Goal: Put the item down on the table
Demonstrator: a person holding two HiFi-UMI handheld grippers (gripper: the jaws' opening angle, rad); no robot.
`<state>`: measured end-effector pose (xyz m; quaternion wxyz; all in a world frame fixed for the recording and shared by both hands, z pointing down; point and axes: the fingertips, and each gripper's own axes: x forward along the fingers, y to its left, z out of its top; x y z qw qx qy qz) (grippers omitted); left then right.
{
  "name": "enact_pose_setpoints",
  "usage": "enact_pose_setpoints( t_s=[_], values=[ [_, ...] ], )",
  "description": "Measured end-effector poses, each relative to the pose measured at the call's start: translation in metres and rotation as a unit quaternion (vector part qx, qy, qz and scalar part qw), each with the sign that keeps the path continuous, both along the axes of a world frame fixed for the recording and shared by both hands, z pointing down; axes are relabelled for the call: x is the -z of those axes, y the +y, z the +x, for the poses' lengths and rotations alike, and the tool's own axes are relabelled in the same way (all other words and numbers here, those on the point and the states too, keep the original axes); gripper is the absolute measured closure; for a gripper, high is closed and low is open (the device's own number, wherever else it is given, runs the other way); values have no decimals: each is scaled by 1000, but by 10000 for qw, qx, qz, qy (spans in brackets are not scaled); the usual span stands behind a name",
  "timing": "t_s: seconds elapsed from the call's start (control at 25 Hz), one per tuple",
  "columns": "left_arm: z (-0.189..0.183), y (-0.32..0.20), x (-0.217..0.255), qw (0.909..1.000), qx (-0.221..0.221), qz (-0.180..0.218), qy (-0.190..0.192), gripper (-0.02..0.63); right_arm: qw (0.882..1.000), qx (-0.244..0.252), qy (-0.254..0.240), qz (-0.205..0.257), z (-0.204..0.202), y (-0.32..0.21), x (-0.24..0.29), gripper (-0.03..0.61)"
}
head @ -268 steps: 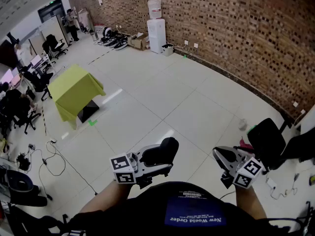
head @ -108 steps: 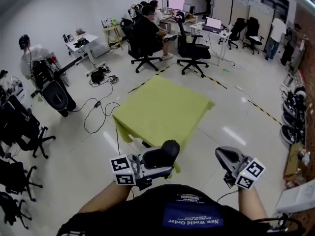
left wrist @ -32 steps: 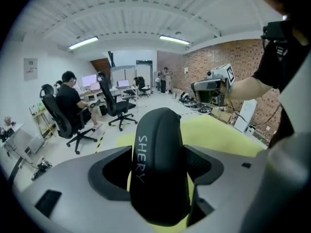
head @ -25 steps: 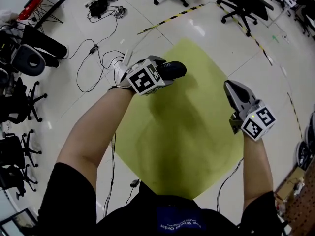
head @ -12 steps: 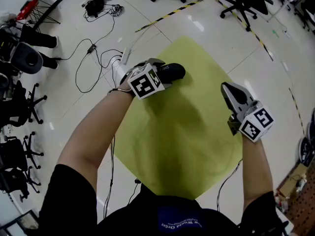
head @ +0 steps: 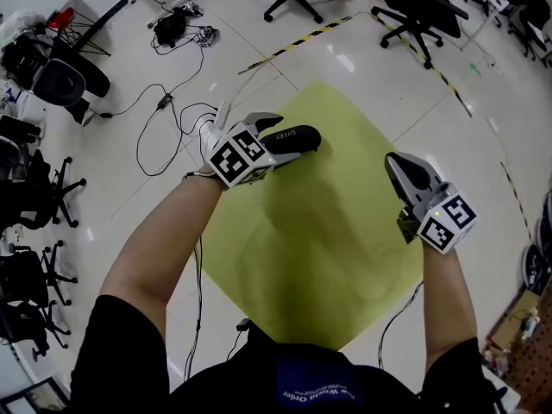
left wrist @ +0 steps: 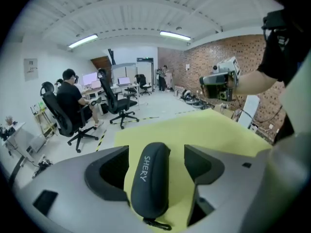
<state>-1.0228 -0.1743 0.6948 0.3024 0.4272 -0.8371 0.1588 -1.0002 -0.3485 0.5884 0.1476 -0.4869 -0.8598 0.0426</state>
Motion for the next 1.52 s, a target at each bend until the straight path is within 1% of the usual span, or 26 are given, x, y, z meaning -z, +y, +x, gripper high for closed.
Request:
enact_pose_setpoints(
  t_s=[0.08,0.16,0.24,0.32,0.36,0.44,0.52,0.56,0.6,0.64,0.76,0.8,0.84,1.0,1.12,1.2,1.36,1.52],
  values=[
    [14,-3,39,9981,17,603,-83,276,9999,8,-114,-47,7,-2,20,591],
    [38,-10,85,9908,-66,1345,-114,276,9996,3,-271,-51,16,-4,44,591],
    [68,-17,132,9800,-165,1971,-226,278,9990,-9,-437,-47,30,-7,70,591],
    [97,-22,179,9675,-175,2486,-419,278,9982,0,-598,-85,47,-9,102,591],
    [111,-24,202,9613,-160,2698,-529,278,9977,15,-678,-93,57,-9,119,591],
    [143,-29,242,9514,-149,2992,-714,278,9966,69,-823,-41,80,-10,150,591],
    [178,-36,274,9445,-149,3174,-837,279,9954,159,-948,1,107,-12,177,591],
    [195,-39,289,9413,-121,3250,-907,315,9949,197,-993,-9,120,-13,189,591],
    [211,-41,302,9379,-74,3323,-988,378,9946,223,-1015,-35,133,-14,200,591],
    [227,-42,315,9337,-43,3411,-1087,413,9945,231,-1020,-67,145,-16,209,591],
    [269,-45,350,9163,-27,3765,-1368,547,9944,185,-1034,-149,177,-20,235,591],
    [282,-46,357,9117,1,3861,-1403,579,9942,174,-1043,-192,188,-21,241,591],
    [294,-46,362,9092,38,3918,-1410,606,9941,171,-1049,-234,200,-22,246,591],
    [335,-47,362,9066,277,4019,-1252,607,9942,153,-1042,-219,247,-29,252,591],
    [354,-53,366,9004,421,4175,-1152,607,9949,131,-992,-122,273,-36,246,591],
    [364,-57,365,9018,435,4136,-1175,607,9961,98,-851,-204,285,-40,238,591],
    [374,-66,360,9052,378,4082,-1121,607,9968,-8,-590,-533,300,-50,231,591],
    [380,-80,364,9048,200,4096,-1150,607,9957,3,-681,-633,305,-55,237,591]
  ],
)
